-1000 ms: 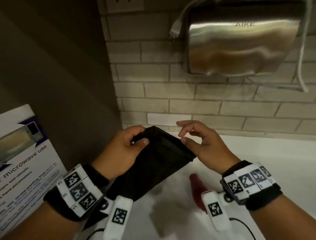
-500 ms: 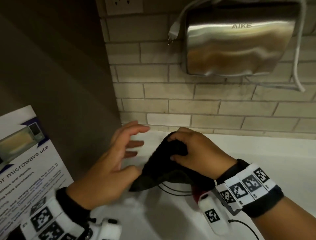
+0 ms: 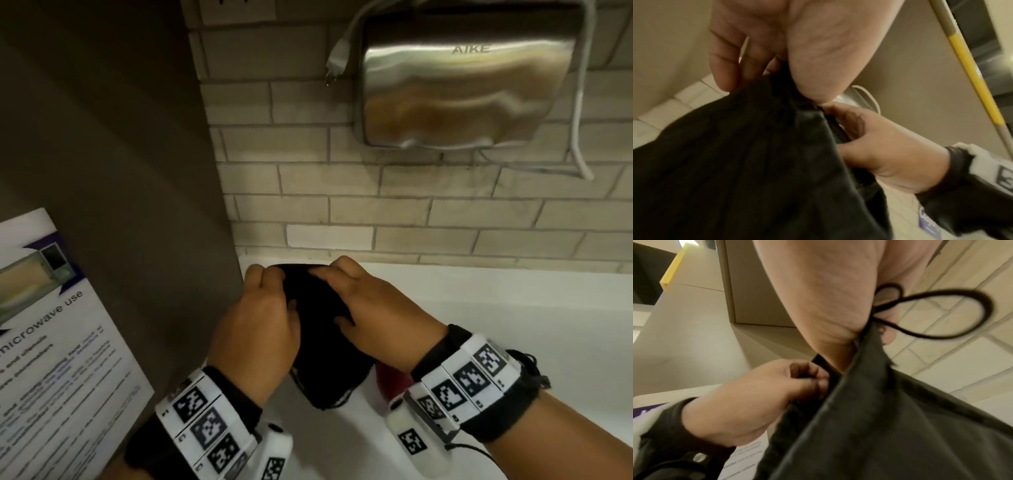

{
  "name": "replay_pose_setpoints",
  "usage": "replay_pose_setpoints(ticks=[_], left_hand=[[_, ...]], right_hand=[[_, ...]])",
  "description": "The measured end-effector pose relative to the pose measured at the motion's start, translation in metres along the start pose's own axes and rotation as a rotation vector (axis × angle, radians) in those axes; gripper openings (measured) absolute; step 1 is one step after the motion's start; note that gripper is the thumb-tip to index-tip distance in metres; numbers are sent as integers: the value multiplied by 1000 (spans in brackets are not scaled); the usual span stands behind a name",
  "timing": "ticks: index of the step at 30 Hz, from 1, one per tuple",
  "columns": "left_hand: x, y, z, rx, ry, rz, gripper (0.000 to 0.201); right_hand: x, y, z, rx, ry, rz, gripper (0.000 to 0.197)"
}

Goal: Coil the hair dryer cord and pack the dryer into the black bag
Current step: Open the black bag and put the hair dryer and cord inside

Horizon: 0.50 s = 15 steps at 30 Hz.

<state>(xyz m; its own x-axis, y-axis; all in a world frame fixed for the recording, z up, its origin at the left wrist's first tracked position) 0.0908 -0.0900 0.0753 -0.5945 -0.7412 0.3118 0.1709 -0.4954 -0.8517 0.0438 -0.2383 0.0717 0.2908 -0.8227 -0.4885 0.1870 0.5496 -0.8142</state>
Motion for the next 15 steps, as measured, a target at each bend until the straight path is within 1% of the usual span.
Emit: replay_pose_setpoints(ticks=[2, 4, 6, 8, 9, 10, 12, 13, 14, 15], left_hand=[[-10, 4, 6, -82, 60, 32, 36], [-21, 5, 12, -167, 141, 4, 57], [-28, 5, 17, -276, 218, -9, 78], [-31, 11, 16, -454, 288, -45, 94], [-31, 17, 16, -532, 313, -53, 99], [-30, 24, 15, -576, 335, -51, 101], [-30, 35, 14, -584, 335, -71, 102], [-30, 39, 14, -583, 332, -94, 102], [-30, 41, 13, -588, 333, -116, 103], [-32, 43, 12, -602, 333, -137, 107]], right_hand=[[13, -1, -1, -18, 43, -51, 74], [35, -3, -3, -38, 120, -35, 81], [61, -3, -8, -51, 182, 92, 90], [81, 4, -18, -66, 218, 305, 87], [88, 8, -23, -61, 238, 387, 79], [95, 11, -29, -35, 267, 475, 65], [113, 9, -45, 105, 366, 699, 31], [126, 5, -56, 186, 416, 775, 18], [140, -2, -71, 258, 456, 777, 11], [155, -13, -87, 322, 494, 695, 8]])
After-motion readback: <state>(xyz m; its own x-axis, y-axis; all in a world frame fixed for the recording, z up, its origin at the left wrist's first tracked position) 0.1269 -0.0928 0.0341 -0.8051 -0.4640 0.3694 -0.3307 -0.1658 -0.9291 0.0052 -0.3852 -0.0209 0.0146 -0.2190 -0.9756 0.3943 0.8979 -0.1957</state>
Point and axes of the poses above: each hand's wrist, its own z-axis towards the middle knuckle, its own y-axis out of the palm, x = y × z, the point moved 4 cm from there along z, towards the middle knuckle, and after that the axes turned 8 degrees about z, right-handed, at the moved point
